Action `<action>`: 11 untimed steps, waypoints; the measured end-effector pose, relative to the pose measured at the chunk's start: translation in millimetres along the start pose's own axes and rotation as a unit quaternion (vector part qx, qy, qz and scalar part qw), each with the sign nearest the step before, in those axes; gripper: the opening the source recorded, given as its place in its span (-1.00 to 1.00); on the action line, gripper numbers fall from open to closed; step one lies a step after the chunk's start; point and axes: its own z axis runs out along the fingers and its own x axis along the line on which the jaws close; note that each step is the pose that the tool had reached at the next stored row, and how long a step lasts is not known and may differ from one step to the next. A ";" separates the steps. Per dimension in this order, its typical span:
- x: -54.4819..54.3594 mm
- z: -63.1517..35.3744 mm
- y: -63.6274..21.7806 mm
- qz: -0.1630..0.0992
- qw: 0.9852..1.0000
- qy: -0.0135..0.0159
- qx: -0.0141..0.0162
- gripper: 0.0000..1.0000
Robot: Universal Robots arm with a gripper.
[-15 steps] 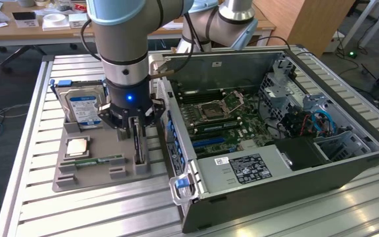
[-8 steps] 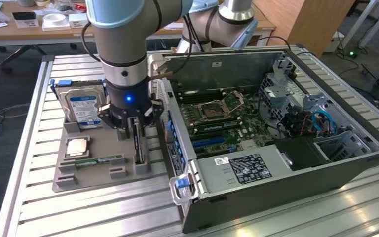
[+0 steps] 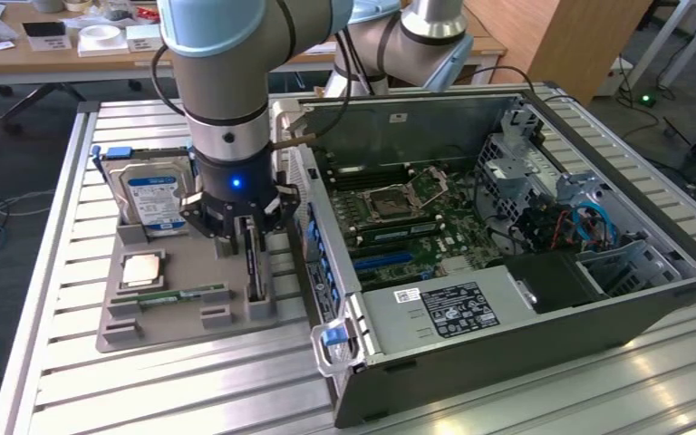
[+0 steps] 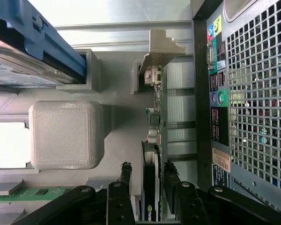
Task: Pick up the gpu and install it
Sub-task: 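Pick up the gpu and move the gpu toward the slot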
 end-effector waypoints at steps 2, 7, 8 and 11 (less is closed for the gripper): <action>-0.4 0.3 0.2 0.000 1.000 0.000 0.000 -0.17; -1.3 0.4 0.0 0.000 1.000 0.000 0.000 -0.17; -1.4 0.6 -0.3 0.000 1.000 0.000 0.000 -0.17; -1.5 0.9 -1.0 0.000 1.000 0.000 0.000 -0.17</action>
